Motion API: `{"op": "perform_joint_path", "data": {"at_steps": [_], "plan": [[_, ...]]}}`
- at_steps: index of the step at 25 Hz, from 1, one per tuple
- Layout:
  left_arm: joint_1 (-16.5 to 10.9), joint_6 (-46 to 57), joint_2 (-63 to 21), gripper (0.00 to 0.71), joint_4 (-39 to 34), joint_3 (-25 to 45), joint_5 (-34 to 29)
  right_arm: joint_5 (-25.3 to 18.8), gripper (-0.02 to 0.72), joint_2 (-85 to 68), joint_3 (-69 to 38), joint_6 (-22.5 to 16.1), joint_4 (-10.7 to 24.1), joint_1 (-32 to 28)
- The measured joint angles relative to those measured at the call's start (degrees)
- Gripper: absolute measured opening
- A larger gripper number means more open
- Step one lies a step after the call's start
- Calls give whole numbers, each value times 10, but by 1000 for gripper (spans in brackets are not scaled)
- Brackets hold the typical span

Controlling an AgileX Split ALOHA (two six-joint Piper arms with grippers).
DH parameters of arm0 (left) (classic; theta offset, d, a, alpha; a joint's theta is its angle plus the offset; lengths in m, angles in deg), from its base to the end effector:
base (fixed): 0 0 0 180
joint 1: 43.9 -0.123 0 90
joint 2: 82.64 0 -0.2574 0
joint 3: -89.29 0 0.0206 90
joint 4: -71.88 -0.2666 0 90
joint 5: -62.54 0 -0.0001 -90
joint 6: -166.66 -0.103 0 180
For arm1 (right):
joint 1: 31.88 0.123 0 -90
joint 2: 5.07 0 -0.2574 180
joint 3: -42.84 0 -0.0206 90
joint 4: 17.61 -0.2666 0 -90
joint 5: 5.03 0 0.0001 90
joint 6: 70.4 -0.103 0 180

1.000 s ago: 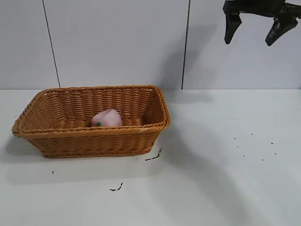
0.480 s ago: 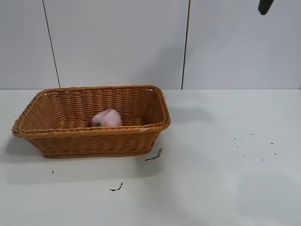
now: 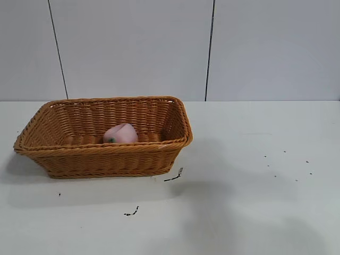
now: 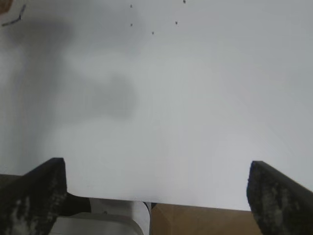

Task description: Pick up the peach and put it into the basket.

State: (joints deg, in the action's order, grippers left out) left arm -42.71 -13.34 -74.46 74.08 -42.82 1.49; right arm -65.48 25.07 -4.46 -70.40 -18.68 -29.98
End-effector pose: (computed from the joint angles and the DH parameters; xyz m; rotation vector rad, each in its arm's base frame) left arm 0.0464 -0.0044 0.2785 0.0232 2.0439 -0.0589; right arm 0.1020 0.0051 0.2539 -0.0363 2.4065 0.0392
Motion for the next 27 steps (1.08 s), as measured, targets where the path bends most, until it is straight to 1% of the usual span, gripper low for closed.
{"op": "perform_joint_path", "data": {"at_steps": [3,10,27], "plan": [[0,0,0,693,0,0,0,13,696,-82,-6,0,1,0],[0,0,0,693,0,0,0,16,696,-212,-7,0,1,0],[0,0,0,693,0,0,0,16,696,-217,-7,0,3,0]]}}
